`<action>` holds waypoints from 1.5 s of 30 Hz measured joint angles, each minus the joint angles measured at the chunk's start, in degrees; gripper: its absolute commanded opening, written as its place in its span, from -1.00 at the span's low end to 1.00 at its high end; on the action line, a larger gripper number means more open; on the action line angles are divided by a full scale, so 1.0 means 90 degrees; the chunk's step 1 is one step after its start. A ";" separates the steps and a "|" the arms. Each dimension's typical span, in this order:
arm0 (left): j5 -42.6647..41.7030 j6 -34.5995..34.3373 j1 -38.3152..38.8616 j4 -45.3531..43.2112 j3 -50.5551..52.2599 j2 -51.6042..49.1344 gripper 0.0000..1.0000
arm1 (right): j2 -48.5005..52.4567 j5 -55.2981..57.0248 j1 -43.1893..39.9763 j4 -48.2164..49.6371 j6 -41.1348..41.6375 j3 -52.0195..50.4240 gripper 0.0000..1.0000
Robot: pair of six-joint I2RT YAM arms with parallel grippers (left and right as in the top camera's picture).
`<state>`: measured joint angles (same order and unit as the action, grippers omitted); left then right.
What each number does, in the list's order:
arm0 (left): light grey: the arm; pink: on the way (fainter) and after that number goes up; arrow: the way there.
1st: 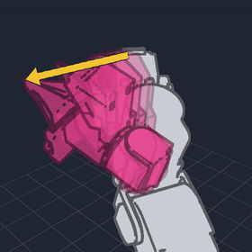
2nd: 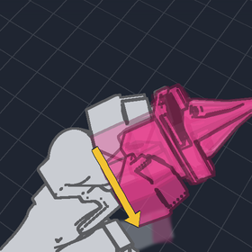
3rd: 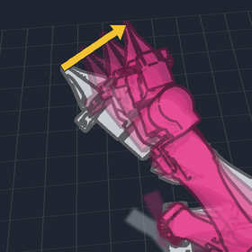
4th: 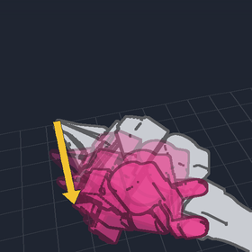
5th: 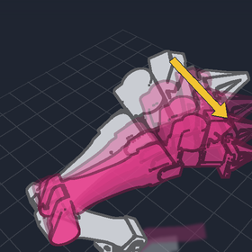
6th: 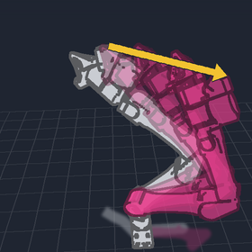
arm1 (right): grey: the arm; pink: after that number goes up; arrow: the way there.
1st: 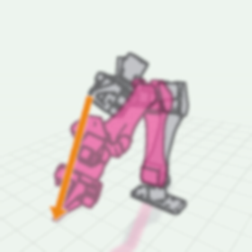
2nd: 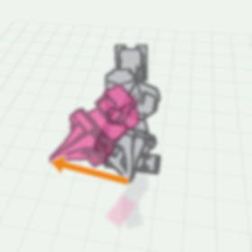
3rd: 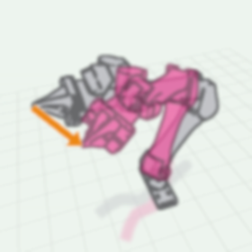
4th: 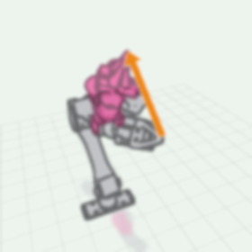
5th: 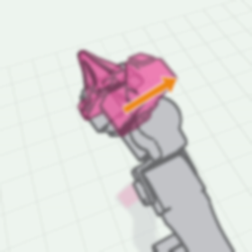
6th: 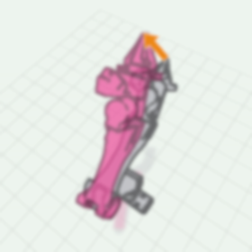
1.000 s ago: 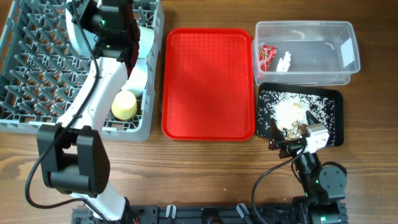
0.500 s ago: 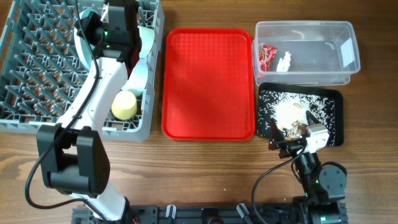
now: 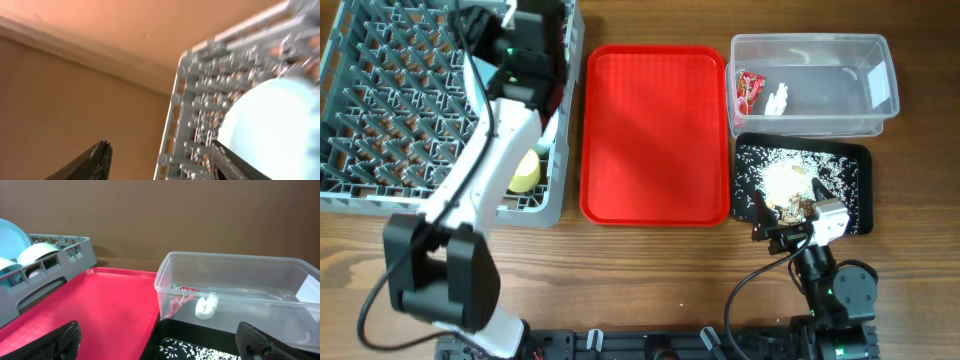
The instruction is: Sort waste into correct bins and load items into the dishwasher rack
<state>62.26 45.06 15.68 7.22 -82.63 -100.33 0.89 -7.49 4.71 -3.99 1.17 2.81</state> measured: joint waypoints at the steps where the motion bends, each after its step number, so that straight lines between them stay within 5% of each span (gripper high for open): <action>1: 0.0000 0.0000 0.0107 -0.0005 0.0000 0.0102 0.43 | 0.0000 0.0000 0.0000 0.0000 0.0000 0.0000 1.00; 9: 0.0602 -0.0695 0.0891 -0.0015 0.0000 0.0748 0.99 | 0.0000 0.0000 0.0000 0.0000 0.0000 0.0000 0.99; 17: 0.0996 -0.2856 0.1545 0.1676 0.0007 0.1838 1.00 | 0.0000 0.0000 0.0000 0.0000 0.0000 -0.0002 1.00; 24: -0.2528 -0.4619 0.1678 0.3781 0.0010 0.3781 1.00 | 0.0000 0.0000 -0.0002 0.0000 0.0000 -0.0002 1.00; 32: -0.5255 -0.5071 0.1838 0.5493 0.0010 0.5493 1.00 | -0.0005 0.0000 -0.0005 0.0002 0.0000 -0.0002 1.00; 45: -0.6550 -0.5146 0.1846 0.7434 0.0010 0.6343 1.00 | -0.0005 0.0000 -0.0005 0.0002 0.0000 -0.0002 1.00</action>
<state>3.31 -1.26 32.29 74.13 -82.54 -43.24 0.84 -7.49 4.67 -3.97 1.17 2.79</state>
